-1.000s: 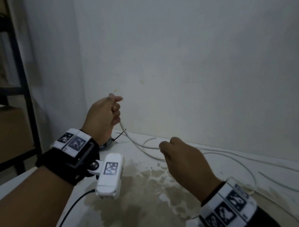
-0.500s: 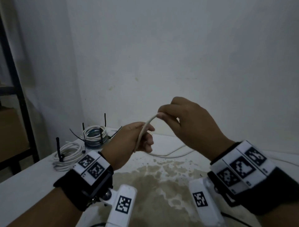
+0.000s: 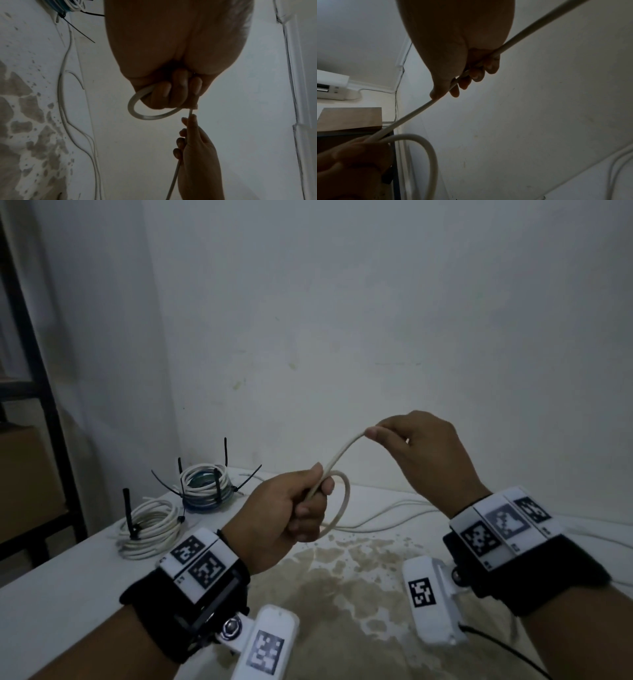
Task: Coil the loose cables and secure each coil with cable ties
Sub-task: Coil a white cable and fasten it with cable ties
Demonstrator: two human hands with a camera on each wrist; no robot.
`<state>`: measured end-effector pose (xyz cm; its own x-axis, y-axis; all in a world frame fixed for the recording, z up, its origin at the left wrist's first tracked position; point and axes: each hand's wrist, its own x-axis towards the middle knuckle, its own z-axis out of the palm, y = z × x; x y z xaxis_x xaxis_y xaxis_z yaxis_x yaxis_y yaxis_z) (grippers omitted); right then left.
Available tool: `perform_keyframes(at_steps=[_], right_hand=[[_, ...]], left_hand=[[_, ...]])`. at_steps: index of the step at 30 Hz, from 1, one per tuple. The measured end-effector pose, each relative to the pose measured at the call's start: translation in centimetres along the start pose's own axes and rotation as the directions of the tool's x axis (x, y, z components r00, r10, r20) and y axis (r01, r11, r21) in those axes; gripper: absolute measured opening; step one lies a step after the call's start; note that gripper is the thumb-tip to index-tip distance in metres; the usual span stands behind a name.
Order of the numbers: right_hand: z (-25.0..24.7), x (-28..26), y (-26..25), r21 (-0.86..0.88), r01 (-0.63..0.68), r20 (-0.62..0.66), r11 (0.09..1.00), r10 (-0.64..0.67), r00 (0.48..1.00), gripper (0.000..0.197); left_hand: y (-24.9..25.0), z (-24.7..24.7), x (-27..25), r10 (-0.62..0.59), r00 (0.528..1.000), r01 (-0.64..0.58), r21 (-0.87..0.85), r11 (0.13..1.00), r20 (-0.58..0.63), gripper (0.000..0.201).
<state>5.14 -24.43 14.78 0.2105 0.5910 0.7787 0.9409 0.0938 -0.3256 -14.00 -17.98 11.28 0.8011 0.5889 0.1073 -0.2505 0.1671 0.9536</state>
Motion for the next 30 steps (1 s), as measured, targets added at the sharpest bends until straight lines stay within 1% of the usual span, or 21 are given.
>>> perform_keyframes(at_steps=[2, 4, 6, 8, 11, 13, 15, 17, 19, 21, 22, 26, 28, 30], right_hand=[[0.3, -0.5, 0.5, 0.001, -0.004, 0.016, 1.000, 0.004, 1.000, 0.043], [1.0, -1.3, 0.6, 0.029, -0.014, 0.017, 0.999, 0.014, 1.000, 0.038], [1.9, -2.4, 0.7, 0.051, -0.037, 0.011, 0.998, 0.036, 0.999, 0.030], [2.8, -3.7, 0.8, 0.018, -0.072, 0.034, 0.997, 0.071, 0.997, 0.023], [4.3, -5.8, 1.2, -0.082, -0.079, 0.086, 0.993, 0.086, 0.993, 0.020], [4.8, -6.8, 1.3, -0.143, -0.054, 0.070, 0.988, 0.065, 0.995, 0.023], [4.9, -7.1, 1.0, -0.182, 0.001, 0.038, 0.983, 0.006, 0.999, 0.022], [4.7, -7.0, 0.5, -0.280, 0.078, 0.054, 0.957, -0.066, 0.996, 0.027], [4.6, -6.9, -0.2, -0.387, 0.160, 0.103, 0.908, -0.130, 0.986, 0.034], [4.3, -6.8, -1.5, -0.449, 0.227, 0.175, 0.864, -0.163, 0.971, 0.041], [4.0, -6.7, -2.2, -0.465, 0.270, 0.211, 0.843, -0.190, 0.959, 0.040], [2.6, -6.5, -3.9, -0.412, 0.465, 0.341, 0.784, -0.340, 0.876, 0.023], [1.7, -6.4, -4.7, -0.384, 0.534, 0.379, 0.753, -0.398, 0.835, 0.017], [0.9, -5.9, -5.4, -0.351, 0.575, 0.387, 0.738, -0.445, 0.808, 0.017]], left_hand=[[0.3, 0.0, 0.0, 0.004, 1.000, -0.002, -0.058, 0.998, 0.019, 0.029], [1.1, 0.0, -0.1, 0.038, 0.999, -0.033, -0.163, 0.986, 0.027, 0.028], [2.5, -0.1, -0.1, 0.108, 0.994, -0.107, -0.254, 0.961, -0.009, 0.027], [4.3, -0.6, -0.1, 0.199, 0.977, -0.214, -0.304, 0.928, -0.079, 0.026], [6.7, -1.7, -0.1, 0.308, 0.930, -0.356, -0.281, 0.891, -0.199, 0.023], [7.6, -2.3, 0.0, 0.351, 0.898, -0.412, -0.225, 0.883, -0.265, 0.027], [8.1, -2.7, 0.1, 0.375, 0.872, -0.436, -0.151, 0.887, -0.315, 0.032], [8.1, -2.7, 0.3, 0.399, 0.845, -0.441, -0.043, 0.896, -0.357, 0.032], [7.9, -2.5, 0.3, 0.426, 0.825, -0.437, 0.058, 0.898, -0.371, 0.031], [7.6, -2.1, 0.4, 0.425, 0.833, -0.418, 0.100, 0.903, -0.355, 0.031], [7.4, -1.8, 0.5, 0.412, 0.844, -0.400, 0.109, 0.910, -0.343, 0.031], [5.9, -1.0, 1.0, 0.377, 0.878, -0.335, 0.186, 0.924, -0.294, 0.034], [5.1, -0.5, 1.2, 0.357, 0.883, -0.286, 0.253, 0.924, -0.304, 0.034], [4.4, 0.0, 1.2, 0.338, 0.882, -0.231, 0.325, 0.917, -0.329, 0.032]])
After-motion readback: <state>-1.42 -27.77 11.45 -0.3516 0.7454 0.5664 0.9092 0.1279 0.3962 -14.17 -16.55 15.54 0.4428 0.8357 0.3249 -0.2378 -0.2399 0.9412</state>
